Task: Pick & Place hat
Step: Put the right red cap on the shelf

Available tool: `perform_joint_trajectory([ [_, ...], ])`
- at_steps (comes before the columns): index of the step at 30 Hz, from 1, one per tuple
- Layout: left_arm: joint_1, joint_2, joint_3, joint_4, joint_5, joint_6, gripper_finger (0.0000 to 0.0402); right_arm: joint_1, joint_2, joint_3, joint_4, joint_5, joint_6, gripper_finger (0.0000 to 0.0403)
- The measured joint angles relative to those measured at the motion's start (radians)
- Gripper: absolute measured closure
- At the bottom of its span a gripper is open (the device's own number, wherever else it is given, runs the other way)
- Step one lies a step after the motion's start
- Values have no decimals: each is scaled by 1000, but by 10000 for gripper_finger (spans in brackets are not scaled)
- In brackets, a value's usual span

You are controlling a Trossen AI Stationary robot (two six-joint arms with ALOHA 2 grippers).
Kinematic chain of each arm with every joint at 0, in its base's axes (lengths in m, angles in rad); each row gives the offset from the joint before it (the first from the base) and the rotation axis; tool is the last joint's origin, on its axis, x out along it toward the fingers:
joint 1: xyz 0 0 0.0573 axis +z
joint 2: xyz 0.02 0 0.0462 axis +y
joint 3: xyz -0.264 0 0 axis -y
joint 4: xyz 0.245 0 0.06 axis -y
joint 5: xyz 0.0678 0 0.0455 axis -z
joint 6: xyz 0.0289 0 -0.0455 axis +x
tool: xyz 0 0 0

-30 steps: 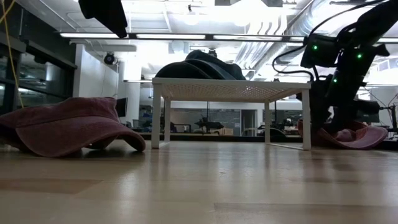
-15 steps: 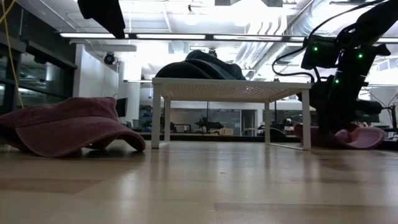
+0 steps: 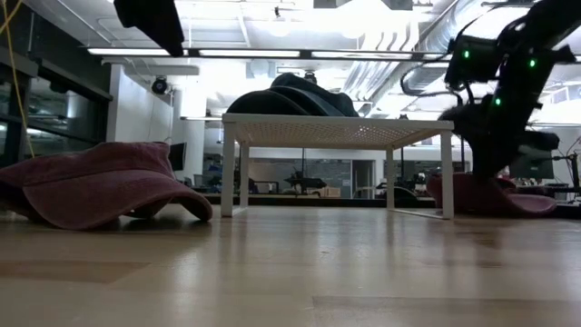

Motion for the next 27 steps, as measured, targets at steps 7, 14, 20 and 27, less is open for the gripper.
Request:
perform_joint_trajectory([
  [7,0,0,0,3,-5,0,261,0,-81,130,-118,-10,-43,395],
  [14,0,0,0,3,-8,-21,261,0,-172,299,-195,1,-121,395],
  [20,0,0,0,3,-10,-26,261,0,-274,416,-199,47,-154,395],
  [27,0,0,0,12,-26,-26,261,0,-384,451,-26,0,-198,395],
])
